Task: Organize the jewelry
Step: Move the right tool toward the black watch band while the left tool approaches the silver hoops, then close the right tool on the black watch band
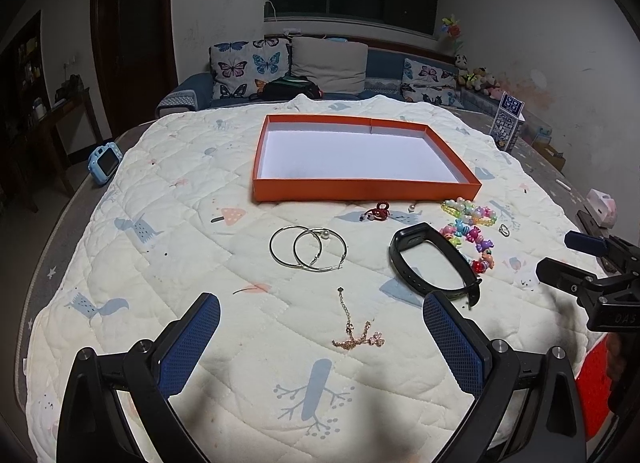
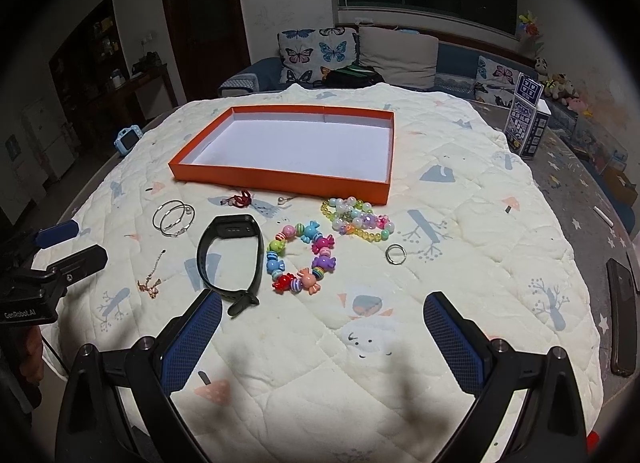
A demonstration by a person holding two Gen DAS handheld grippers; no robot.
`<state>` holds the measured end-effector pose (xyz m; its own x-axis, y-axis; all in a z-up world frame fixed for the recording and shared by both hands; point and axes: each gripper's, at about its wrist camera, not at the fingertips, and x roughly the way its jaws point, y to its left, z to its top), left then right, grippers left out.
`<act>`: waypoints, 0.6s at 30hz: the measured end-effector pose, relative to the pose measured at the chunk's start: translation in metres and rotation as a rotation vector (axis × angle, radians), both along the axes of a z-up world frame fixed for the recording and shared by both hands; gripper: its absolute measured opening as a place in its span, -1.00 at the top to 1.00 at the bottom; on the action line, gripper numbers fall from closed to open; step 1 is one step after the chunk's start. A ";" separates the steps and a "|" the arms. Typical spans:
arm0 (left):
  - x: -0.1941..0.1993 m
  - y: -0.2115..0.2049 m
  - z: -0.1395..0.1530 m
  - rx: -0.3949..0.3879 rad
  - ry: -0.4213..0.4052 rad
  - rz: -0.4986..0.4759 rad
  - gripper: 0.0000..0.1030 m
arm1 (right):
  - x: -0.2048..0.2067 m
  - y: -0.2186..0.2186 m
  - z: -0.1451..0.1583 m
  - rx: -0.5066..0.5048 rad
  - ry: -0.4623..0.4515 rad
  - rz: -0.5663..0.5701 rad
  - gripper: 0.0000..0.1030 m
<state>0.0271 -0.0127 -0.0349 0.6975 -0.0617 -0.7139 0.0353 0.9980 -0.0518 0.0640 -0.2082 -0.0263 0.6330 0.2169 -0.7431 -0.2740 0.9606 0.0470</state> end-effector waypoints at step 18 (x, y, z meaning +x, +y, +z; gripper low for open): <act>0.020 0.028 -0.005 -0.002 0.029 0.059 -1.00 | 0.021 0.040 -0.006 0.005 0.034 0.153 -0.86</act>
<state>0.0471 0.0158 -0.0397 0.6789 -0.0226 -0.7339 -0.0251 0.9982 -0.0539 0.0846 -0.1679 -0.0326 0.5665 0.3129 -0.7624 -0.4155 0.9074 0.0636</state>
